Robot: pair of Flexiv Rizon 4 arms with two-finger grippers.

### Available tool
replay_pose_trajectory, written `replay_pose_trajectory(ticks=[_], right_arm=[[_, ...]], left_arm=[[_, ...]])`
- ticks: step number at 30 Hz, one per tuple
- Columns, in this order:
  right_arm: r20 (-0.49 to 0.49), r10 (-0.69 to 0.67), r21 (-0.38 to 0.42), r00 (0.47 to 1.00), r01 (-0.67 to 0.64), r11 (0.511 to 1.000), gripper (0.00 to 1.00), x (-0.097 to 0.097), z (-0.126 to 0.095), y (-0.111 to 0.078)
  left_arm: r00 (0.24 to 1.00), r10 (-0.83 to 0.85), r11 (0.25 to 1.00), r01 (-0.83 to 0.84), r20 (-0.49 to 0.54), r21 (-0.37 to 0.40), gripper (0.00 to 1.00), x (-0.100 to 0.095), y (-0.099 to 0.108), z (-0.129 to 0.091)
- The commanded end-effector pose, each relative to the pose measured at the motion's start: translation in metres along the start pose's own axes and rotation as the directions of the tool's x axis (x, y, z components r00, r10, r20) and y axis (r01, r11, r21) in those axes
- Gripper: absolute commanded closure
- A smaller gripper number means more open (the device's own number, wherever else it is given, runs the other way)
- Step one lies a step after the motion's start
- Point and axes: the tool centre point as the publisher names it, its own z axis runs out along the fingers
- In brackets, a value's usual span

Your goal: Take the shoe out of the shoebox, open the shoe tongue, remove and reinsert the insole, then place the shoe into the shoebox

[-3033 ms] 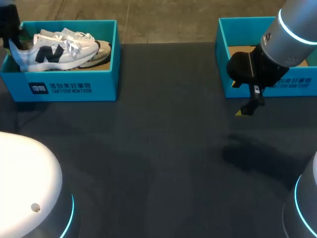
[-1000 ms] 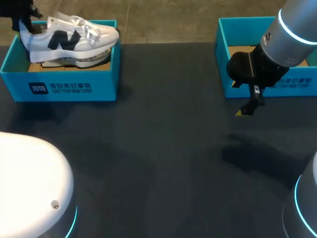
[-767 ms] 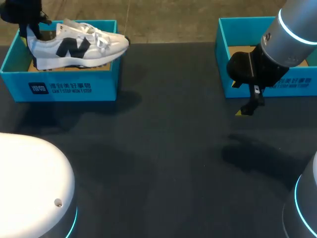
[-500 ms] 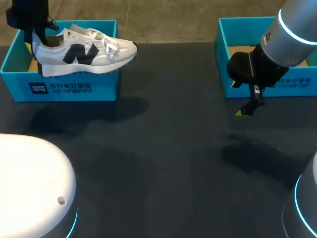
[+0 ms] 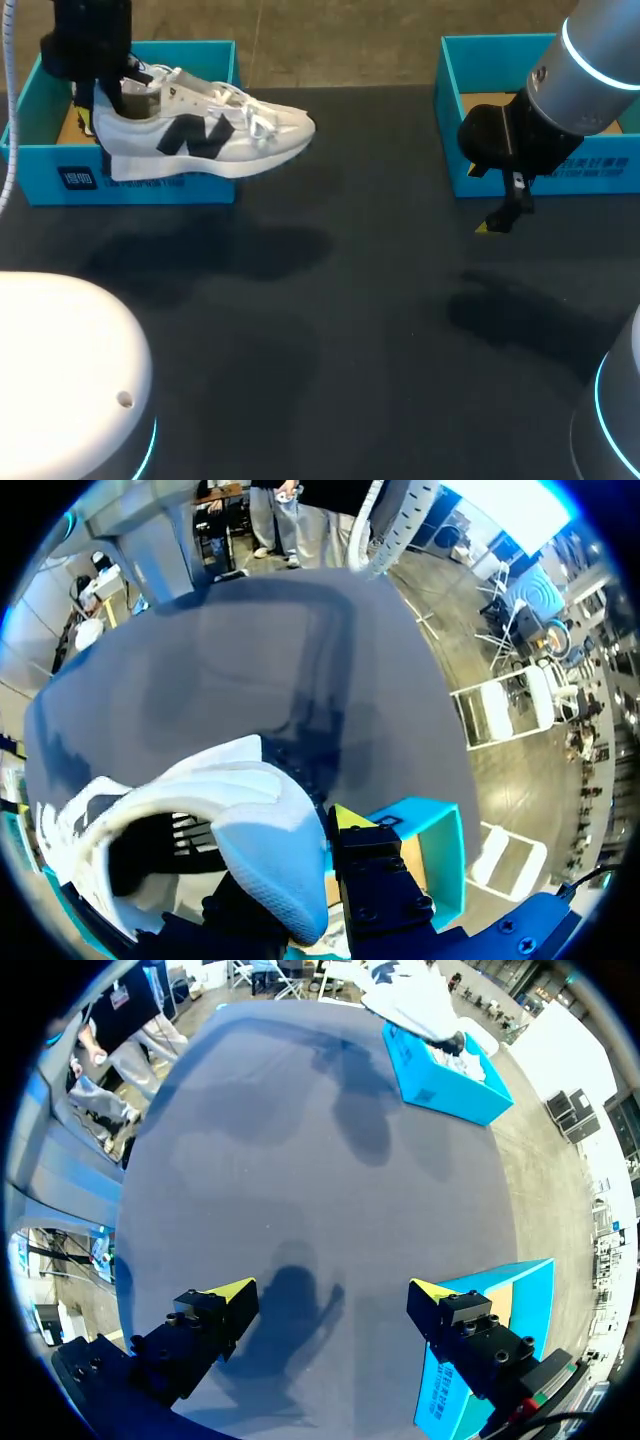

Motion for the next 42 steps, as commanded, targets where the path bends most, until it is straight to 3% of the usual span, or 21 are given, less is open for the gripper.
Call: replay_pose_trajectory(ticks=[1, 11, 21, 42], right_arm=[[0.001, 0.001, 0.002, 1.0, -0.001, 1.0, 0.0, 0.0, 0.002, 0.001], [0.001, 0.001, 0.002, 1.0, -0.001, 1.0, 0.0, 0.0, 0.002, 0.001], [0.001, 0.001, 0.002, 1.0, -0.001, 1.0, 0.0, 0.0, 0.002, 0.001], [0.001, 0.001, 0.002, 1.0, -0.001, 1.0, 0.0, 0.0, 0.002, 0.001]], left_arm=[[1.0, 0.027, 0.999, -0.027, 0.008, -0.026, 1.0, -0.013, -0.008, 0.003], [0.995, 0.098, 0.994, -0.098, -0.009, -0.05, 1.0, -0.056, -0.027, 0.002], [0.986, 0.167, 0.983, -0.166, 0.003, -0.072, 1.0, -0.094, -0.032, 0.003], [0.987, 0.16, 0.984, -0.16, -0.001, -0.074, 1.0, -0.095, -0.033, 0.005]])
